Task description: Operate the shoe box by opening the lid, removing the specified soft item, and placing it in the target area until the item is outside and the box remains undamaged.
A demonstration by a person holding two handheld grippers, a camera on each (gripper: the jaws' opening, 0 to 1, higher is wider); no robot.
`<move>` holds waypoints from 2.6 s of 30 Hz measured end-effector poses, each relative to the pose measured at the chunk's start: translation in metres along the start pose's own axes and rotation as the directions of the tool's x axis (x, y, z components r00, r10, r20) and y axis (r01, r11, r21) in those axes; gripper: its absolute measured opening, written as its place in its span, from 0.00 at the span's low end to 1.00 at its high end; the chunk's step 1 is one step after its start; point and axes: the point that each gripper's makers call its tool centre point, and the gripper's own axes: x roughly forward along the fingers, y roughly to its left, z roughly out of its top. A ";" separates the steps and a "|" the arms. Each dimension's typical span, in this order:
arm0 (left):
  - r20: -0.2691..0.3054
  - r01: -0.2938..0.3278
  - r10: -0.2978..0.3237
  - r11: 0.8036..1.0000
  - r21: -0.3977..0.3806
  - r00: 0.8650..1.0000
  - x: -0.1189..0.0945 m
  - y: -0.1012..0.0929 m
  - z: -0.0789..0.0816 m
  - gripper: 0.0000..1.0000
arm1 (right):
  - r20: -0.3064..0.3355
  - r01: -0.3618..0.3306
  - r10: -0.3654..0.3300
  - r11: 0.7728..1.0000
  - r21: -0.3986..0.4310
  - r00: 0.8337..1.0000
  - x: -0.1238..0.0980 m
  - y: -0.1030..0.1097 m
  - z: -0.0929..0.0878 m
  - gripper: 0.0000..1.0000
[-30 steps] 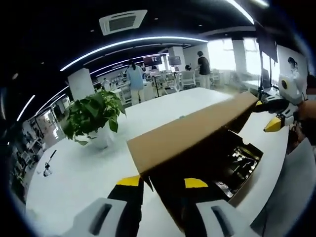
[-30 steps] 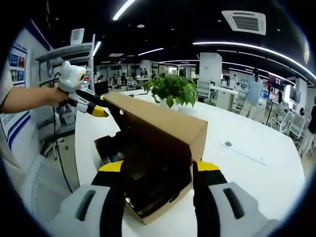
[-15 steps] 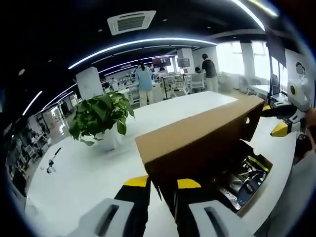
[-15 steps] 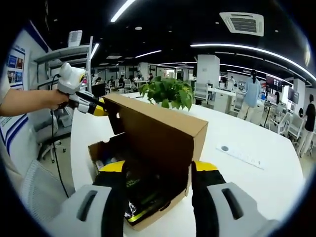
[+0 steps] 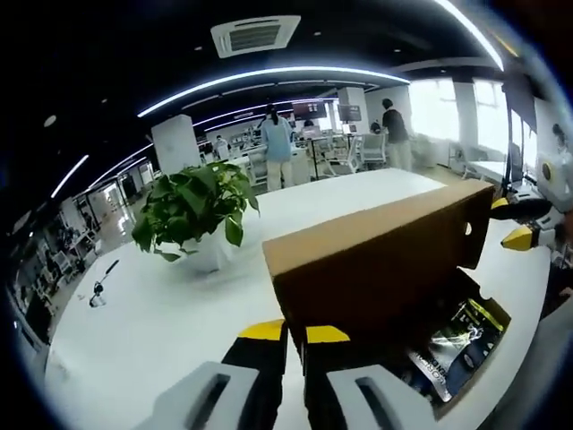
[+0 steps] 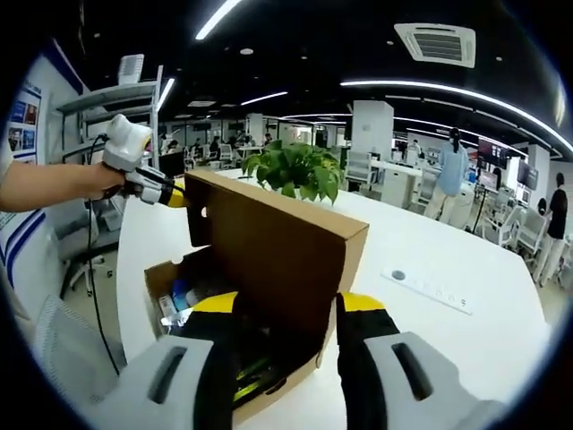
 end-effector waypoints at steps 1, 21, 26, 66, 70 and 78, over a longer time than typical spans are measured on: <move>0.000 -0.003 0.003 1.000 -0.002 1.000 0.001 0.001 0.001 0.03 | 0.001 0.000 0.000 1.000 0.002 1.000 0.001 -0.001 0.000 0.37; -0.010 -0.036 0.036 0.997 -0.065 0.999 0.024 0.014 0.010 0.00 | 0.012 0.050 -0.050 0.999 0.018 0.999 0.018 -0.029 0.005 0.28; -0.013 -0.037 0.036 0.997 -0.069 0.999 0.028 0.013 0.012 0.00 | -0.004 0.066 -0.066 0.997 0.029 0.998 0.021 -0.035 -0.002 0.25; -0.042 -0.011 0.008 0.998 -0.069 0.999 0.065 0.017 0.019 0.01 | -0.154 0.131 -0.118 0.988 0.083 0.981 0.039 -0.048 -0.072 0.05; -0.044 -0.008 0.005 0.997 -0.074 0.999 0.068 0.017 0.019 0.01 | -0.173 0.135 -0.122 0.989 0.064 0.977 0.040 -0.050 -0.077 0.01; -0.043 -0.003 0.000 0.996 -0.090 0.999 0.073 0.019 0.018 0.01 | -0.169 0.121 -0.121 0.993 -0.008 0.978 0.041 -0.050 -0.077 0.01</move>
